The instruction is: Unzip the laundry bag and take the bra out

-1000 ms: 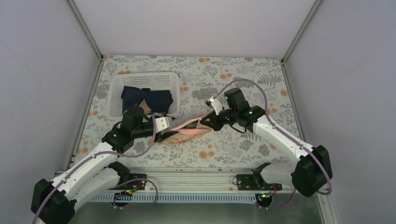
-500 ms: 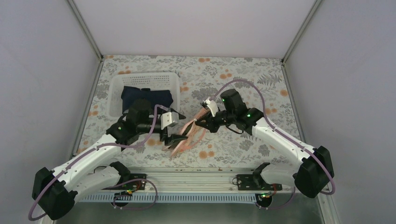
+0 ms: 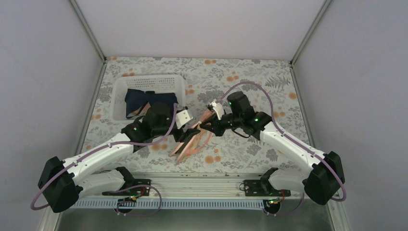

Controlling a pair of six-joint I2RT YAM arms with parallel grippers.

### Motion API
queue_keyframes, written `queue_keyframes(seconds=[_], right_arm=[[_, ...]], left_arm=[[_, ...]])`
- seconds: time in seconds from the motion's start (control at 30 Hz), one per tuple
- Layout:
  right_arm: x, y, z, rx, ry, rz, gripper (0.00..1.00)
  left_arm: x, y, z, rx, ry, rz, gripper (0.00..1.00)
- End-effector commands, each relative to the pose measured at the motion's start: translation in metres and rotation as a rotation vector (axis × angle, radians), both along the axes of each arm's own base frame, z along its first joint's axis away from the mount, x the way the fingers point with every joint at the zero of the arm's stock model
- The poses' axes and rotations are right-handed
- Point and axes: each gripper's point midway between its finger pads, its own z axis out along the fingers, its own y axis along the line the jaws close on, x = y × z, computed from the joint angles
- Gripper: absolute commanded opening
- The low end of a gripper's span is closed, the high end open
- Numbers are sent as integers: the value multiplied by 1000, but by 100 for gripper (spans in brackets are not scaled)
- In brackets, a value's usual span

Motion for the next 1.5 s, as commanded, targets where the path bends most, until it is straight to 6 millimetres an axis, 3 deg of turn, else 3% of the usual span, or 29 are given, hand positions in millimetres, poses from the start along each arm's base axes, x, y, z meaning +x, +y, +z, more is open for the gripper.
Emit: queue_keyframes(seconds=[0.0,0.1,0.3,0.37,0.5,0.53,0.7,0.87,1.0,1.17,1.23,1.37,1.47], right_arm=[[-2,5,20,58,-53,19,4],[-2,6,23,63,-59,23,4],[-1,7,24,68,-57,19,4],[-1,7,24,69,-55,21,4],[4,2,22,48,-60,-16,3],[8,-2,18,31,-55,-41,3],[39,-37,6,-23,-10,-208,3],[53,-71,1,-20,47,-305,4],[56,-83,-7,-44,72,-334,3],[47,-76,-11,-7,106,-261,4],[37,-65,-10,23,122,-199,4],[16,-38,-6,47,118,-88,4],[6,-24,0,78,111,-50,4]], left_arm=[[6,3,-8,32,-29,31,60],[4,2,-14,41,-29,21,49],[-2,-6,-17,31,-17,-18,47],[-1,-7,-18,33,-17,-15,37],[0,-4,-18,49,-47,-12,5],[0,-4,-17,55,-63,-20,3],[1,7,-20,137,-205,-51,2],[0,18,-24,250,-411,-131,2],[3,26,-25,289,-462,-128,2],[-2,33,-24,188,-310,-106,2],[-5,37,-30,164,-259,-103,6],[-22,34,-26,136,-257,-208,43],[-46,25,-10,78,-232,-348,62]])
